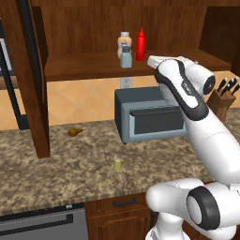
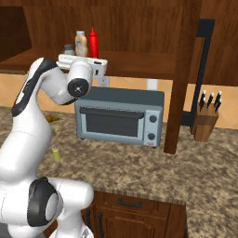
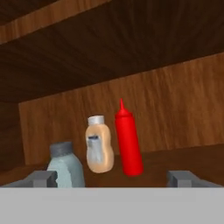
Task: Put the shaker and condiment bottle from the counter next to their counterparts in the cabinet.
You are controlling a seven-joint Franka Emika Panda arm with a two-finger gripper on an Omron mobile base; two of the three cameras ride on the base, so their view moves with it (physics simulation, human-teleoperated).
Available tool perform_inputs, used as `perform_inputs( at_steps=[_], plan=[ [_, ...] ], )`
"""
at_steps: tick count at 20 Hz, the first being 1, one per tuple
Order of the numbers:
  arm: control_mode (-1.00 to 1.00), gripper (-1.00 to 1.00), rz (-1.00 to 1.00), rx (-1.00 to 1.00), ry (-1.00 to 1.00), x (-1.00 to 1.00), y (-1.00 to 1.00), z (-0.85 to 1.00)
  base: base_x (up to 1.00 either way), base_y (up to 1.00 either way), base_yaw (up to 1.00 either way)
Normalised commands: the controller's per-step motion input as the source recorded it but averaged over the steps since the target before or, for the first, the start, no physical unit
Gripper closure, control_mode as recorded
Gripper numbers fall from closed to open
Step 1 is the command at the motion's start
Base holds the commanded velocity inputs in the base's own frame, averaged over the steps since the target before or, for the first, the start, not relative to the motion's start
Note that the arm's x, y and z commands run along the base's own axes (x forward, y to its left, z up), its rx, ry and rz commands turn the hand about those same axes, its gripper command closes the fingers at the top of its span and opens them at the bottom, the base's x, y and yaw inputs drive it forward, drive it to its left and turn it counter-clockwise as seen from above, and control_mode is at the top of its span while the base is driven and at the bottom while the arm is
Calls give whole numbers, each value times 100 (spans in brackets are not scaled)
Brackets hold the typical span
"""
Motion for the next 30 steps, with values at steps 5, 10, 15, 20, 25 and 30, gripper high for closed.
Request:
perform_inputs(
  at_steps=[5,10,15,20,25,30],
  plan=[
    [-100,-100,-28,13,6,-94,-7,13,0,0,0],
    [-100,-100,-38,18,5,-100,-5,26,0,0,0],
    [-100,-100,-37,15,4,-99,-1,15,0,0,0],
    [-100,-100,-33,4,5,-80,9,0,0,0,0],
    [-100,-100,-34,0,5,-68,12,-11,0,0,0],
    [-100,-100,-28,-4,11,-28,37,-72,0,0,0]
  ],
)
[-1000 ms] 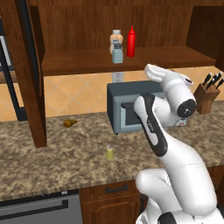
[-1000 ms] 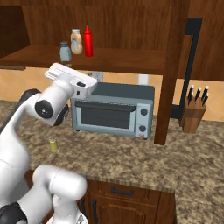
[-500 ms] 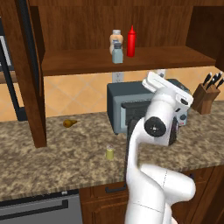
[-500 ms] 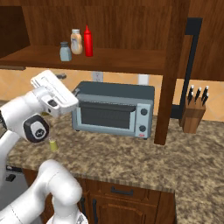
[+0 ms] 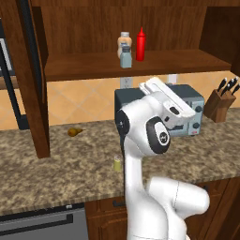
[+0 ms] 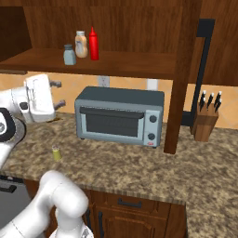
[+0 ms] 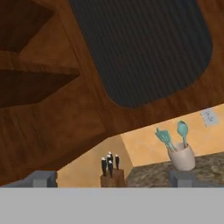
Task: Put the shaker and condiment bottle from the counter next to their counterparts in the cabinet.
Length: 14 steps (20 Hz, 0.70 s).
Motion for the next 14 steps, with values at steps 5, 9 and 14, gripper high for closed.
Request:
perform_inputs(
  at_steps=[5,9,14],
  plan=[
    [-100,-100,-19,-9,5,-4,23,-95,0,0,0],
    [-100,-100,-14,-2,0,-13,0,-69,0,0,0],
    [-100,-100,-11,0,0,-50,21,-31,0,0,0]
  ],
)
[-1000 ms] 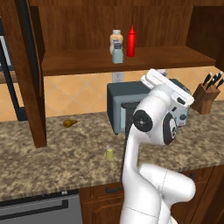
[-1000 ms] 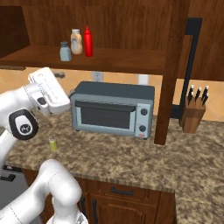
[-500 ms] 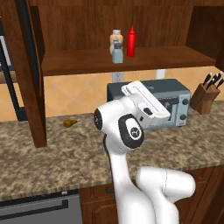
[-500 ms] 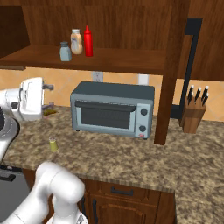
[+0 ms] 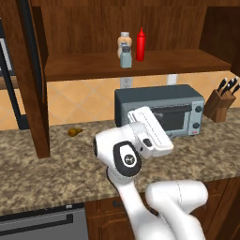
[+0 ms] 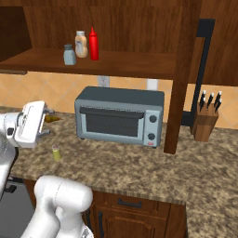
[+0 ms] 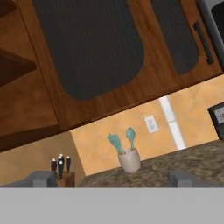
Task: Put the shaker and condiment bottle from the counter next to their counterparts in the cabinet.
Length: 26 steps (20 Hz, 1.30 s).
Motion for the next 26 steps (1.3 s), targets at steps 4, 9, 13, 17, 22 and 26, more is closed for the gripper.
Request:
perform_inputs(
  at_steps=[4,9,13,17,22,26],
  plan=[
    [-100,-100,-4,-2,0,-11,65,-37,0,0,0],
    [-100,-100,4,-5,4,-3,41,-58,0,0,0],
    [-100,-100,1,-1,3,8,46,-67,0,0,0],
    [-100,-100,0,1,12,10,41,-18,0,0,0],
    [-100,-100,0,8,23,23,28,-3,0,0,0],
    [-100,-100,1,-3,14,5,15,-42,0,0,0]
  ],
)
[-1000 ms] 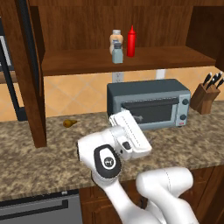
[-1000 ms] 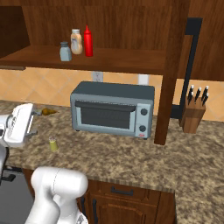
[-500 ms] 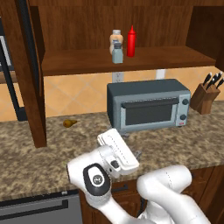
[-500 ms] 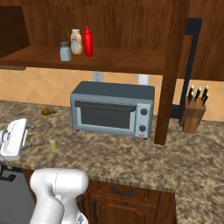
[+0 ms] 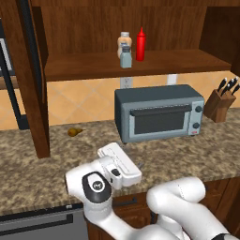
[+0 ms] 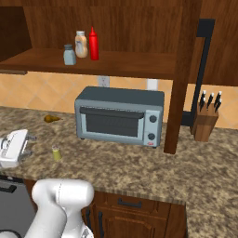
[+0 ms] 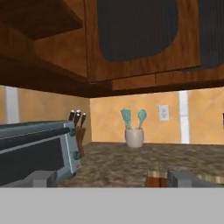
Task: Put the shaker and condiment bottle from the counter next to their counterparts in the cabinet.
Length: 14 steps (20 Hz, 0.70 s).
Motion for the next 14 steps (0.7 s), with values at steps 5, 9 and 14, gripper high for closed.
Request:
perform_inputs(
  at_steps=[5,9,14],
  plan=[
    [-100,-100,0,-1,1,16,1,-37,0,0,0],
    [-100,-100,0,0,7,40,5,-23,0,0,0],
    [-100,-100,0,1,13,30,28,-26,0,0,0]
  ],
)
